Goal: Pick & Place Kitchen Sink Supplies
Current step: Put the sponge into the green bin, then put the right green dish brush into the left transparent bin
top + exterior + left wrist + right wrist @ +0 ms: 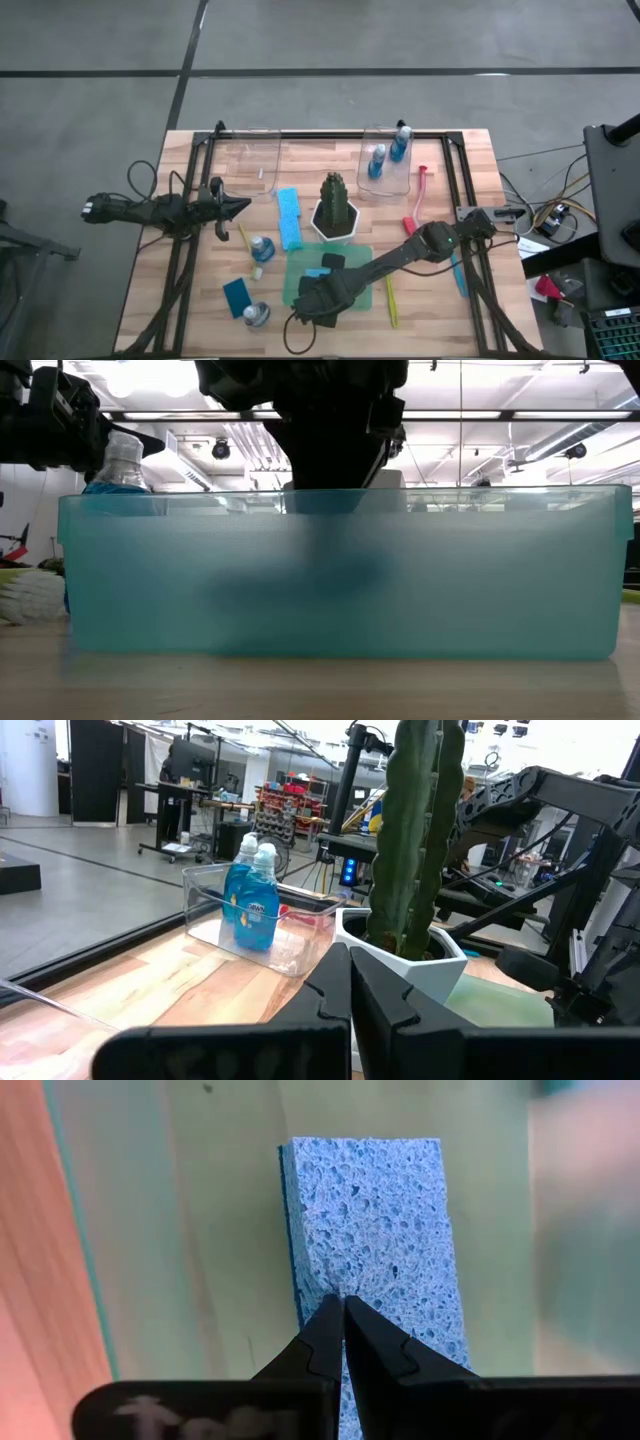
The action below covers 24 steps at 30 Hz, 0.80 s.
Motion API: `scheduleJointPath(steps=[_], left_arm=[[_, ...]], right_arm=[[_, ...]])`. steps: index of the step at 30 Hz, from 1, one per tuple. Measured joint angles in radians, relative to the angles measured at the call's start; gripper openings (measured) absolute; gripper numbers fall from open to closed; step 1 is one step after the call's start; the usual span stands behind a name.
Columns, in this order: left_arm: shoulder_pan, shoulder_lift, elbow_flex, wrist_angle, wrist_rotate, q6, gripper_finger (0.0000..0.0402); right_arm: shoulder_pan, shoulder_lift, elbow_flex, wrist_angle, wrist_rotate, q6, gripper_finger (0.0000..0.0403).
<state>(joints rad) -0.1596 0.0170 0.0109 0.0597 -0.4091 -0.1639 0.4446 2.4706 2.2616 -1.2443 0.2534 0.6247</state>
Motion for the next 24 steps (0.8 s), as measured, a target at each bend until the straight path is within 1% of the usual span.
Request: scheduleJointPath(steps=[4,13,15,19,24], left_arm=[[0.000,0.000,0.000,0.000,0.000,0.000,0.0000],[0.000,0.000,0.000,0.000,0.000,0.000,0.0000],[0.000,0.000,0.000,0.000,0.000,0.000,0.0000],[0.000,0.000,0.000,0.000,0.000,0.000,0.0000],[0.000,0.000,0.000,0.000,0.000,0.000,0.0000]], right_arm=[[0.000,0.000,0.000,0.000,0.000,0.001,0.0019],[0.000,0.000,0.001,-0.005,-0.001,0.004,0.0077],[0.000,-0.002,0.006,-0.014,-0.025,0.005,0.0086],[0.001,-0.034,0.007,-0.021,-0.045,0.058,0.0097],[0.001,-0.089,0.009,-0.025,-0.045,0.115,0.0099]])
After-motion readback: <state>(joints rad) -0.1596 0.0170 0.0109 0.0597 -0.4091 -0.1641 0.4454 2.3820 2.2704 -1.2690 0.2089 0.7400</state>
